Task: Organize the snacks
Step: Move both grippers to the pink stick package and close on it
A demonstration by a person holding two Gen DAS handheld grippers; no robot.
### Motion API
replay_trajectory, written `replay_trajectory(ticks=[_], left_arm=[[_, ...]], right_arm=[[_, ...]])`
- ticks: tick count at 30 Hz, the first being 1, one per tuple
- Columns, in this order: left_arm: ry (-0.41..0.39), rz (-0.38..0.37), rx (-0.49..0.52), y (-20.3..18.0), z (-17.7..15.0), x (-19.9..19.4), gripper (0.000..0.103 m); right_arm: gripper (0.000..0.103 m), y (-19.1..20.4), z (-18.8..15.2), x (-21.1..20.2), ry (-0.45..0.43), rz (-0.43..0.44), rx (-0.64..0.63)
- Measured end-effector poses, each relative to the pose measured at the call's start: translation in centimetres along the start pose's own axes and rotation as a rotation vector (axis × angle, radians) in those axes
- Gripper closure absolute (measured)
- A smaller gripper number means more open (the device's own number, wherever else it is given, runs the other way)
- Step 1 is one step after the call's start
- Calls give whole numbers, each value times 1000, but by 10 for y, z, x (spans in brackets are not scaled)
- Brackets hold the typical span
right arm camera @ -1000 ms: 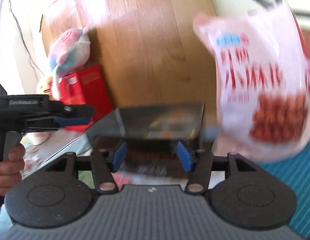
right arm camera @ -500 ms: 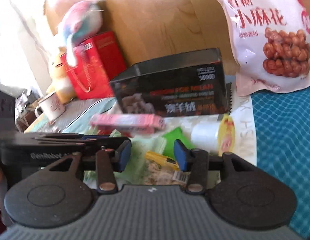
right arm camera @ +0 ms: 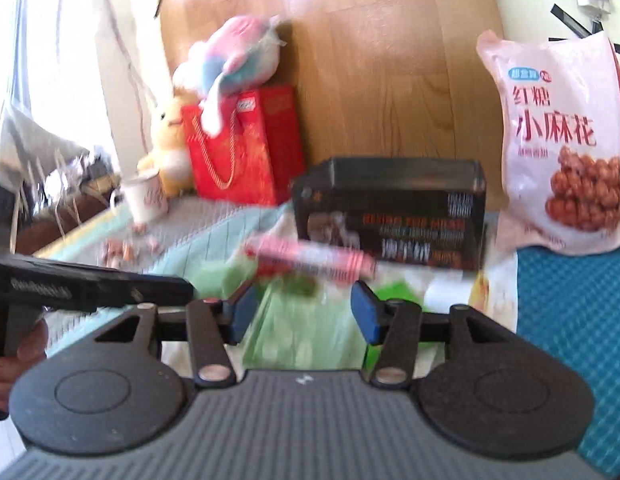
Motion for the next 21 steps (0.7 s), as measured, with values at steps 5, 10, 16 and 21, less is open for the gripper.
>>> replay_trajectory(ticks=[5, 10, 16, 21], left_arm=[[23, 93, -133, 39, 51, 40, 56], [93, 92, -182, 49, 56, 79, 65], [117, 104, -208, 49, 45, 89, 75], [-23, 20, -160, 18, 59, 43, 76]], right_arm=[[42, -36, 38, 46, 92, -12, 167], [42, -64, 47, 97, 181, 57, 388], [63, -42, 32, 114, 256, 105, 391], [64, -23, 46, 58, 89, 87, 306]])
Point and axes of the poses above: each gripper's, at about its wrist camera, not at the fingertips, and x roughly the way its jaws point, y to its left, z to its top, the point moved 8 cm from there along x, roughly the way its jaws point, and after that the axes turned 8 degrees about y, right-handed, at the moved point
